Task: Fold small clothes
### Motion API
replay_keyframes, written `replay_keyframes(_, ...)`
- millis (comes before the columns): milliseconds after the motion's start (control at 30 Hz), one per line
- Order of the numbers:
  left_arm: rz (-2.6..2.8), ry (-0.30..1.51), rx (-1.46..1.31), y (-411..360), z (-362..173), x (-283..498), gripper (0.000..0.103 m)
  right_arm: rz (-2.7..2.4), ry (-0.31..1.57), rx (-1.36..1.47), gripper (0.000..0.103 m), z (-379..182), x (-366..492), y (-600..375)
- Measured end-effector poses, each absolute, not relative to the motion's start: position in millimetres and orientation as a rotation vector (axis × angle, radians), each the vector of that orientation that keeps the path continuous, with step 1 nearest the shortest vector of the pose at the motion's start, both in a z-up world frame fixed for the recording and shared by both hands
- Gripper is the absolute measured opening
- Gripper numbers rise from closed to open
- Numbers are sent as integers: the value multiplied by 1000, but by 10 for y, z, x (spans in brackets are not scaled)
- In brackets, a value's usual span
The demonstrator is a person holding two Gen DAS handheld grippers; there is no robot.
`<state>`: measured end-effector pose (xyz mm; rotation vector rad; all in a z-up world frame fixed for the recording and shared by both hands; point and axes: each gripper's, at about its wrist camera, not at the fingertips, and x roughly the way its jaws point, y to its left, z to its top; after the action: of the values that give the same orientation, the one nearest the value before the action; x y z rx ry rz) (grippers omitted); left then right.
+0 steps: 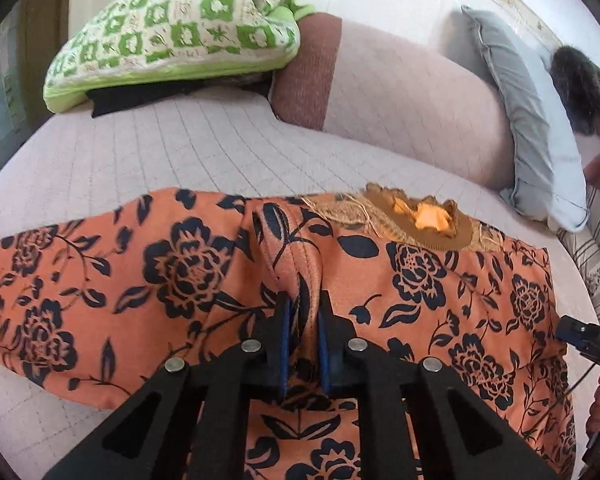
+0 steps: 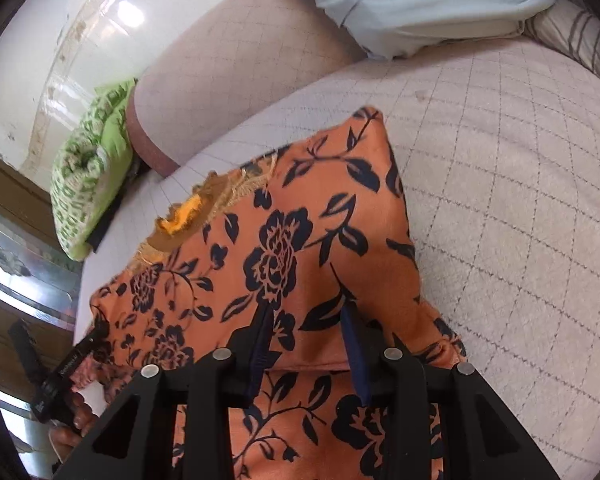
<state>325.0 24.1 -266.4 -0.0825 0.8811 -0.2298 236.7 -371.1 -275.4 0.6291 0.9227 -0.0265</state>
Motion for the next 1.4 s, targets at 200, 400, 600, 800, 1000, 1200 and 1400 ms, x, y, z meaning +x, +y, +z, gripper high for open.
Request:
replay_keyframes(200, -106, 949, 4, 244, -2858, 3358, 15, 7, 837, 593, 50, -2670, 2387, -3648)
replay_keyframes(400, -55, 946, -40, 355, -2764, 3380, 49, 5, 915, 608, 59, -2860, 2501, -3612)
replay_keyframes(600, 136, 872, -138, 937, -2515, 3294, 74, 16, 975, 584, 61, -2896, 2525, -3556)
replay_keyframes(800, 345, 949, -352, 1877, -2630, 3131, 74, 9, 995, 550, 60, -2843, 2504, -3448)
replay_keyframes(1000, 488, 928, -659, 2981, -2768, 2818, 75, -22, 999, 438, 60, -2883, 2443, -3291)
replay_keyframes(1200, 419, 805, -1019, 3879, -2942, 2523, 75, -54, 992, 371, 60, -2883, 2457, -3167)
replay_keyframes(1400, 374, 713, -1107, 4259, -3043, 2517, 74, -60, 988, 375, 60, -2876, 2469, -3168)
